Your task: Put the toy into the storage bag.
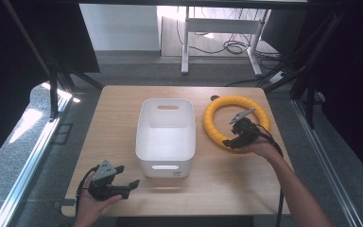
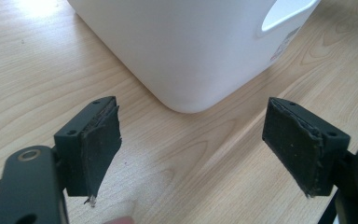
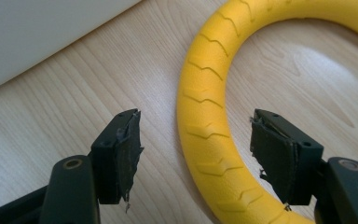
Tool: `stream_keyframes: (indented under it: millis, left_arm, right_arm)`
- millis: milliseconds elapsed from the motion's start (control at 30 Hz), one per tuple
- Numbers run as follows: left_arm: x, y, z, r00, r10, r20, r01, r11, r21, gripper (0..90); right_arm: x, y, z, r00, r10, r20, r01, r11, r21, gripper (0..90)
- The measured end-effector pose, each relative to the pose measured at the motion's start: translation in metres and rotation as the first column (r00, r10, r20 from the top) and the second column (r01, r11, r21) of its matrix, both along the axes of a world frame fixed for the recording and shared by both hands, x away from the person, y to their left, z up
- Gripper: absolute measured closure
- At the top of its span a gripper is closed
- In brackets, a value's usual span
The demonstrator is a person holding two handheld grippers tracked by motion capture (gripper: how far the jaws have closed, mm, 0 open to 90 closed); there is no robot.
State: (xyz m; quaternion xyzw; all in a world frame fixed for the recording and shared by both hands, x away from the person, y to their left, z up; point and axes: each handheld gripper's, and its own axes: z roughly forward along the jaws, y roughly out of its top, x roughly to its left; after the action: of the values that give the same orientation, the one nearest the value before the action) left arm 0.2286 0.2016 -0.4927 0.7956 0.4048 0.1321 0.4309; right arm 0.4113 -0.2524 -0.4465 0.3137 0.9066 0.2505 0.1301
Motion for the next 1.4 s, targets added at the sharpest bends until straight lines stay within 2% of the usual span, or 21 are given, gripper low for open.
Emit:
stream_keyframes:
  millis: [67, 167, 267, 500, 700, 800, 1033, 1300, 1400]
  left_arm:
    - [0.0, 0.001, 0.0, 1.0, -0.004, -0.004, 0.004, 0.9999, -0.013, 19.3]
    - [0.001, 0.001, 0.0, 1.0, 0.0, -0.007, 0.0, 0.9999, -0.016, 19.4]
    - [0.001, 0.001, -0.001, 1.0, -0.002, -0.009, 0.002, 0.9999, -0.016, 19.3]
    - [0.001, -0.001, -0.001, 0.9999, -0.011, -0.007, 0.011, 0.9998, -0.016, 19.2]
    - [0.001, -0.002, -0.002, 0.9998, -0.016, -0.011, 0.016, 0.9998, -0.015, 19.2]
    - [0.001, -0.003, -0.002, 0.9998, -0.017, -0.011, 0.017, 0.9998, -0.014, 19.2]
    - [0.001, -0.003, -0.002, 0.9998, -0.019, -0.01, 0.018, 0.9997, -0.016, 19.1]
    - [0.001, -0.004, -0.002, 0.9997, -0.022, -0.011, 0.021, 0.9997, -0.015, 19.1]
    - [0.001, -0.003, -0.002, 0.9997, -0.021, -0.01, 0.021, 0.9997, -0.015, 19.1]
  right_arm:
    - [0.004, 0.001, -0.003, 0.9999, -0.002, -0.011, 0.001, 0.9996, -0.027, 33.3]
    - [0.009, 0.003, -0.007, 0.9993, 0.005, -0.036, -0.006, 0.9994, -0.034, 33.3]
    - [0.013, 0.008, -0.011, 0.9983, 0.02, -0.055, -0.025, 0.9965, -0.079, 33.1]
    - [0.021, 0.011, -0.022, 0.9961, 0.028, -0.084, -0.038, 0.9919, -0.121, 32.8]
    - [0.027, 0.01, -0.029, 0.9946, 0.02, -0.102, -0.034, 0.9903, -0.135, 33.7]
    - [0.029, 0.009, -0.036, 0.9936, 0.023, -0.111, -0.041, 0.9852, -0.167, 34.7]
    - [0.031, 0.009, -0.04, 0.9937, 0.024, -0.109, -0.045, 0.9811, -0.188, 38.4]
    - [0.035, 0.012, -0.049, 0.9871, 0.035, -0.156, -0.068, 0.9747, -0.213, 43.0]
    - [0.036, 0.014, -0.056, 0.9848, 0.043, -0.168, -0.084, 0.9658, -0.245, 43.5]
